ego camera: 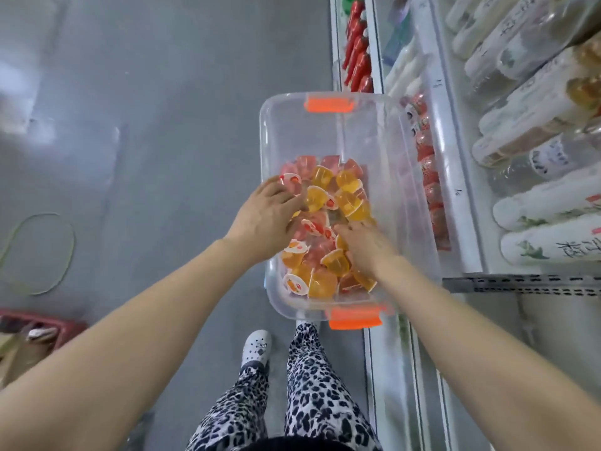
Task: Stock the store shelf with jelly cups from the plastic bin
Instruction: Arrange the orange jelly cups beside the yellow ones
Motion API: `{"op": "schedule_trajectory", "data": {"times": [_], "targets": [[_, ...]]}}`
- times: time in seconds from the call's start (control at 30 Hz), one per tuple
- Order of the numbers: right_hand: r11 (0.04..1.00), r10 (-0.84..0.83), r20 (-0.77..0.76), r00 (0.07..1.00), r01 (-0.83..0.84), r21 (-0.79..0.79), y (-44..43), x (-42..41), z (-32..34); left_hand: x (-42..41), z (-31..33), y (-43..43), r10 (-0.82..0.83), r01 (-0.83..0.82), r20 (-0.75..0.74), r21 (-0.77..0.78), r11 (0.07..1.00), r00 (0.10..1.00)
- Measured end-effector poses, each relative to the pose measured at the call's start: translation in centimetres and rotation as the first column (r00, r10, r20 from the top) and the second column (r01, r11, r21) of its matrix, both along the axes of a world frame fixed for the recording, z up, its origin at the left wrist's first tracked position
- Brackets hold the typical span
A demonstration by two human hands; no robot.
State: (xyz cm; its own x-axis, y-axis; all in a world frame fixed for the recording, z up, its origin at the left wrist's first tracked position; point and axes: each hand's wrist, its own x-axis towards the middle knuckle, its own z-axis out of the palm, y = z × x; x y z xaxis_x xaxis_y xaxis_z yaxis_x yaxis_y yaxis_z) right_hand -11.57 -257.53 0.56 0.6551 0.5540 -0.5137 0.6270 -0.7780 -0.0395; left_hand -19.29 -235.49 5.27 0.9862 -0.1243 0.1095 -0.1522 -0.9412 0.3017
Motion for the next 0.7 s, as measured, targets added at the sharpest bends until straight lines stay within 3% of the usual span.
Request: {"op": "schedule_trajectory", "data": {"times": [0.2, 0.3, 0.47, 0.7], "targets": [[0.991, 0.127, 0.018, 0.992, -0.126, -0.039, 1.0, 1.9, -1.0, 0.4, 0.0, 0.1, -0.016, 0.022, -0.052, 0.116, 0.993, 0.999], [0.998, 0.066, -0.047, 0.997, -0.066, 0.011, 0.7, 2.4, 0.1, 1.8, 0.8, -0.8, -0.009, 0.049, -0.173, 0.229, 0.972, 0.985], [0.984, -0.084, -0.074, 0.994, 0.095, 0.153, -0.6, 2.2, 2.1, 6.5, -0.5, -3.3, 0.117, -0.037, -0.327, 0.241, 0.970, 0.938], [0.958, -0.163, -0.065, 0.984, 0.174, 0.227, -1.9, 1.9, 1.9, 11.0, -5.8, -4.2, 0.206, -0.057, -0.532, 0.283, 0.957, 0.821]]}}
